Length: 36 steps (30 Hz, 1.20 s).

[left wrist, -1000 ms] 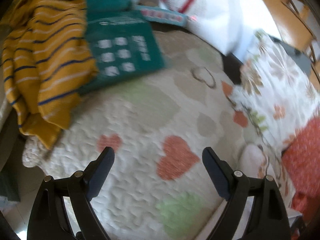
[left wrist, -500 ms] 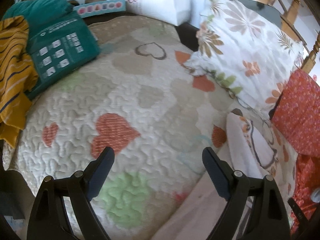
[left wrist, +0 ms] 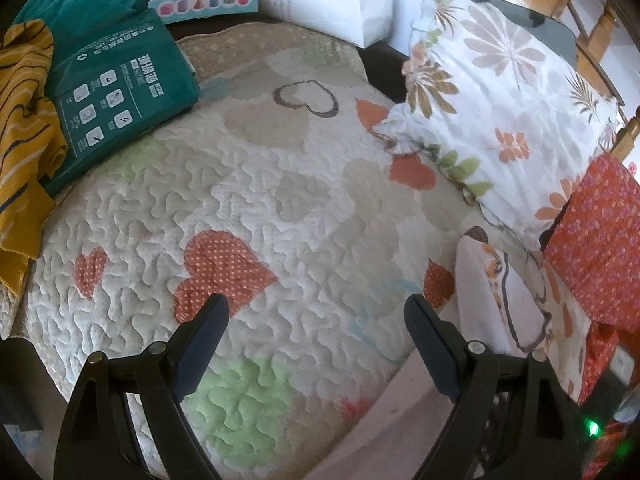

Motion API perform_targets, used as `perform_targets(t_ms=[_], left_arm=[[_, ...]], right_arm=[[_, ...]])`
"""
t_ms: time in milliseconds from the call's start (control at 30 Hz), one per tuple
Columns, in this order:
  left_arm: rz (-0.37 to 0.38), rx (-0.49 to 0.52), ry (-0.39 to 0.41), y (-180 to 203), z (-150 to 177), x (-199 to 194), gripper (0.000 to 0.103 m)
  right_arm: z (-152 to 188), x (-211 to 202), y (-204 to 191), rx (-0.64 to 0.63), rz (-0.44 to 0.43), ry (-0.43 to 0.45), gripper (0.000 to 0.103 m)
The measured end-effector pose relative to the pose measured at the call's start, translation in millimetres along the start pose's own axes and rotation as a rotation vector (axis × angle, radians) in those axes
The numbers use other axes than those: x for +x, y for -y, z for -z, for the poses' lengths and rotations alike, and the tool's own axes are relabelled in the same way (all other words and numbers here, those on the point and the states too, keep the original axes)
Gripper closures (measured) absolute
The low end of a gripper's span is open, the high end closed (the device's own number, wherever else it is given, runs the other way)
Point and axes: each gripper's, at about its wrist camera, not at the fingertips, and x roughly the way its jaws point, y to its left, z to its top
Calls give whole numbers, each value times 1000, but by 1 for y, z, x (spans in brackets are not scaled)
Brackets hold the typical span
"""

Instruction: Fold small clothes

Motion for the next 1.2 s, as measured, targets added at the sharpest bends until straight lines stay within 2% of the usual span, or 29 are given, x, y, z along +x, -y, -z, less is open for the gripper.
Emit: perform_targets(t_ms=[133,233,300,333,600,667,800,833,900,967,1000,1033,1067,1133,1200], left_arm=[[2,-6,-3,-2,-3,2,14],[6,-3,-19,-1,-4,6,14],[10,-1,-27,0,-4,7,14],[13,1,-29,1,-3,8,14],[16,-14,-50,-2,-3,12,14],[22,-22,-64,-4,-3,15,14],[23,-18,-70,-4,-3,17,14],[24,-16,-69,-3,-3,17,14],[23,-13,-69,-3,-3,17,14],[25,-17,-71,-3,-4,17,14],[25,-19,-72,-3,-4,17,14],[27,-21,-74,-3,-4,17,14],[29,-22,-76,-3,-4,18,14],[31,-22,-78,-3,-5,18,14],[24,-22,-79,-3,-5,19,14]], right_arm=[[-20,27,-7,-10,6,-33,66],[-20,48,-12,-56,84,-71,67],[-19,54,-9,-49,104,-81,82],[-20,52,-4,-20,92,-80,96],[-43,-4,50,223,-171,16,96],[-48,-9,70,286,-191,32,97],[-52,7,133,513,-243,33,98],[-50,15,151,583,-232,24,98],[-46,29,171,636,-155,-1,99],[-46,44,179,607,11,-42,98],[-47,51,181,575,152,-66,98],[-48,52,181,559,210,-66,96],[-50,52,180,548,213,-60,95],[-56,46,171,524,146,-39,95],[-69,43,145,415,96,-19,84]])
